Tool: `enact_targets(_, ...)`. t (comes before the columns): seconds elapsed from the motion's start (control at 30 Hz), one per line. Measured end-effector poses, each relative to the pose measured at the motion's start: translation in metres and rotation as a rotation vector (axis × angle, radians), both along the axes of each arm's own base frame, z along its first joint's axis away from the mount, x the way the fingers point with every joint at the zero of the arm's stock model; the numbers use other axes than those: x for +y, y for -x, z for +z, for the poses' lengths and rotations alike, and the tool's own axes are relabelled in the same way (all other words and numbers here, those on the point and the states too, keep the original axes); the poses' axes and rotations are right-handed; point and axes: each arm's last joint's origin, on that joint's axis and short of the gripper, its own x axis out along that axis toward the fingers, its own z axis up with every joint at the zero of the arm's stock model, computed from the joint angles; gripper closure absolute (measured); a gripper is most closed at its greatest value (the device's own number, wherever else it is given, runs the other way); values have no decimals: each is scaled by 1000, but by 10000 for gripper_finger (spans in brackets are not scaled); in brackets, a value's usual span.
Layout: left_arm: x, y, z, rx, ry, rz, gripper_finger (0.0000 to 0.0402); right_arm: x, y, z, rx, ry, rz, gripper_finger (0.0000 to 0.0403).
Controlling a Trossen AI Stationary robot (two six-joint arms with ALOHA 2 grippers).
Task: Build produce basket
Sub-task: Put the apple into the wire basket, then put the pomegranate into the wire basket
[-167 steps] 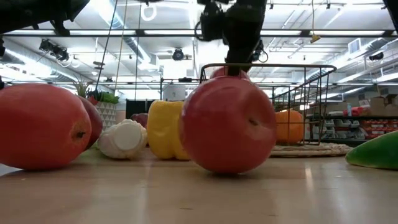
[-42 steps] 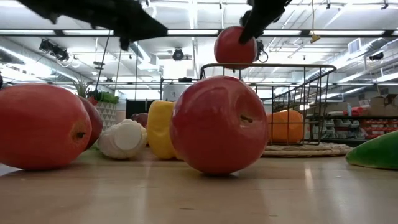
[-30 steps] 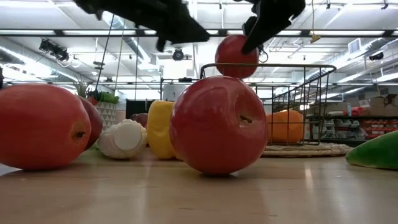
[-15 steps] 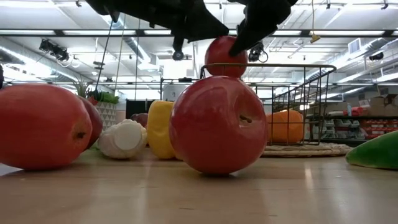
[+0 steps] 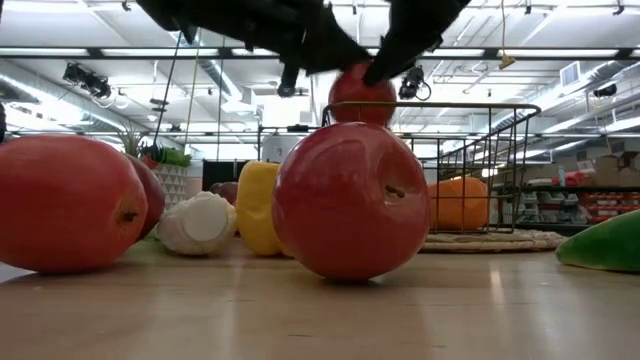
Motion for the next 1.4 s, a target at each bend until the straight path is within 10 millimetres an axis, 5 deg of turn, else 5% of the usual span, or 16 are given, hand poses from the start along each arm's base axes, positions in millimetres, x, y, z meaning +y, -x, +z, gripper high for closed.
enact_targets(0.33,0,-3,-9,32,-1,0,362,1,7,11,68,-40,-15,3)
enact_targets(0.67,0,26,25,88,-64,-13,367,15,23,19,83,-97,-24,3)
enact_targets(1.13,-34,47,13,348,-225,-237,366,91,47,28,-11,-278,89,3)
enact_targets(1.4,-47,52,9,390,-237,-291,369,112,58,28,-17,-328,85,3)
